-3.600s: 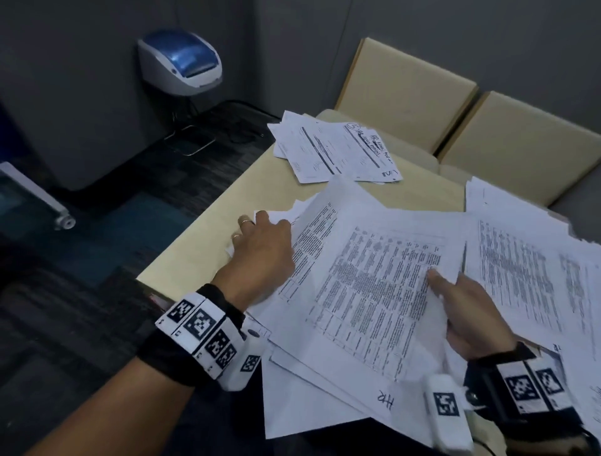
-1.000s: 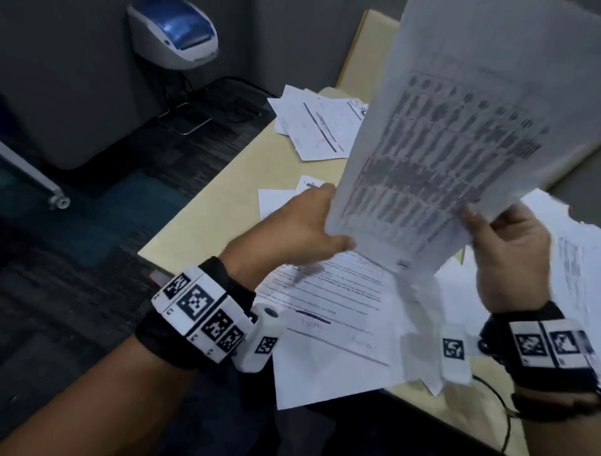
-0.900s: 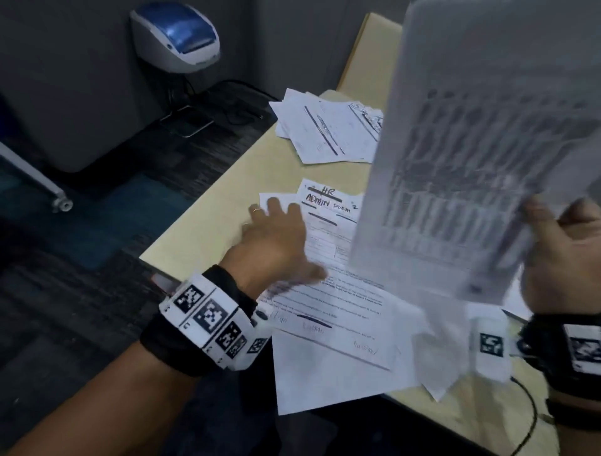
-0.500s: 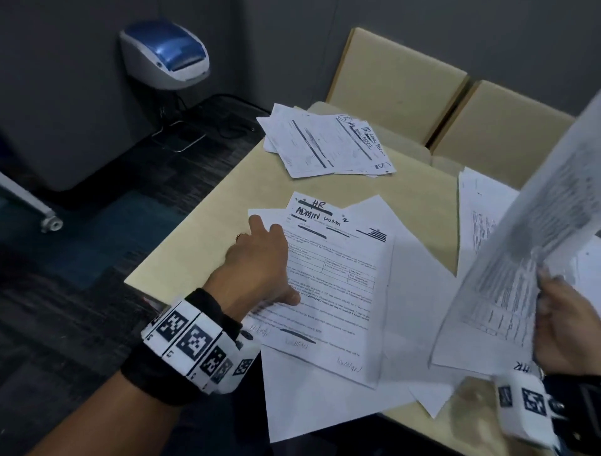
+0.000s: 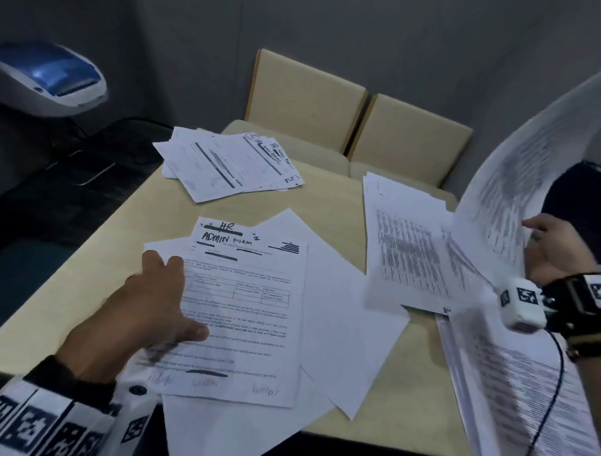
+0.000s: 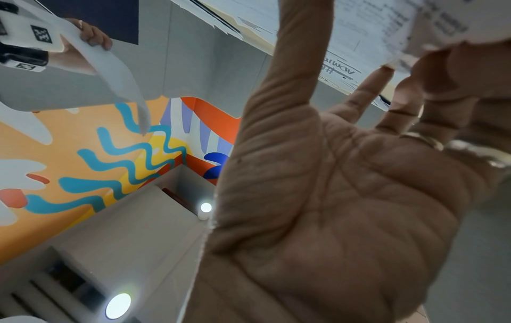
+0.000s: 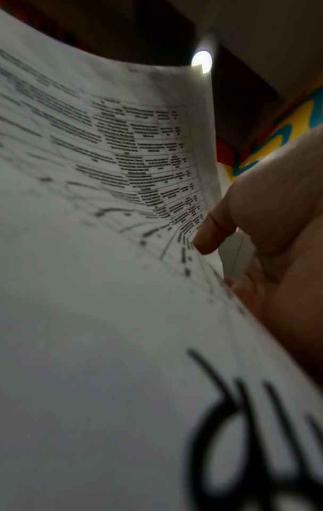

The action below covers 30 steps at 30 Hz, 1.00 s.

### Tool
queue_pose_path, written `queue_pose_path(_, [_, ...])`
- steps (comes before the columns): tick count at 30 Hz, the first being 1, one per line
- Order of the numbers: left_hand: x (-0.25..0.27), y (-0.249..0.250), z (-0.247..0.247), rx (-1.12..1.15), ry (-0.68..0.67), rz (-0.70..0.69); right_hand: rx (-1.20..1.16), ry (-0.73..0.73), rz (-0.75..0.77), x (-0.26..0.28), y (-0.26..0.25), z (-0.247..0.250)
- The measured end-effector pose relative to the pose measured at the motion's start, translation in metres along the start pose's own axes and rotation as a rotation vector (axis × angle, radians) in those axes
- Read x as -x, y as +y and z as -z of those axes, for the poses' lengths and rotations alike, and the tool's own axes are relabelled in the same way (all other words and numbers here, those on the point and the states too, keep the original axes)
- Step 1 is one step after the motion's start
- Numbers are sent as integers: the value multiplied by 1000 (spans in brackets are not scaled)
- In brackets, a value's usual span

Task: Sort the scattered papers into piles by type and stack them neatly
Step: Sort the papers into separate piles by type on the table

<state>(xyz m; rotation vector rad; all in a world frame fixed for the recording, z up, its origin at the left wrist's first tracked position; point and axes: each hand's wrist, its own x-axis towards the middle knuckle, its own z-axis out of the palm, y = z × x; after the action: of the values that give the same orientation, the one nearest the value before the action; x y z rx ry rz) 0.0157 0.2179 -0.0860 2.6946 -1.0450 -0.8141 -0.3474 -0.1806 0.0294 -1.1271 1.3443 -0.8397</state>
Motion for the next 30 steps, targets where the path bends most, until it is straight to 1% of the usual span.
queue_pose_path(3, [-2,-1,1,13,-15,1,86,128,28,-38,1,-3])
queue_pose_path(6, [-3,-3,1,13,-22,-5,421,250,4,-60,15,-14])
queue_pose_path(7, [-3,-4,1,11,-23,-7,555,251,-11,-67,23,-17])
queue_pose_path(9, [-4,-5,0,0,-22,-11,750,219,28,-82,45,-22])
queue_pose_path(10, [-4,-6,0,-10,-20,-6,775,212,48,-93,57,-22])
queue_pose_path(12, [-5,-9,-1,-42,-8,41,767,242,43,-106,77,-20])
queue_pose_path(15, [-2,-9,4,-61,20,135,835,302,33,-108,87,-22])
queue_pose_path(16, [-1,-9,7,-49,21,155,897,341,63,-106,87,-25])
queue_pose_path(17, [0,-11,9,-31,21,169,969,362,143,-99,84,-32])
queue_pose_path(18, [0,-11,11,-13,18,178,1028,331,269,-88,81,-43])
queue_pose_path(19, [0,-12,13,6,11,183,1058,228,400,-71,78,-59])
queue_pose_path(21, [2,-11,15,33,7,187,1065,-82,601,-31,78,-93])
queue_pose_path(22, [3,-10,16,27,15,186,1077,-235,648,-7,82,-112])
queue_pose_path(23, [4,-8,18,9,32,180,1095,-370,650,17,87,-130])
queue_pose_path(24, [6,-8,19,-14,51,171,1121,-482,615,39,94,-147])
queue_pose_path(26, [6,-10,22,-47,81,154,1270,-617,529,69,108,-174])
queue_pose_path(27, [6,-12,22,-52,87,148,1370,-643,507,77,113,-183])
queue_pose_path(28, [5,-15,22,-47,90,144,1445,-635,496,80,116,-189])
queue_pose_path(30, [3,-24,23,4,98,137,1450,-574,457,78,116,-196])
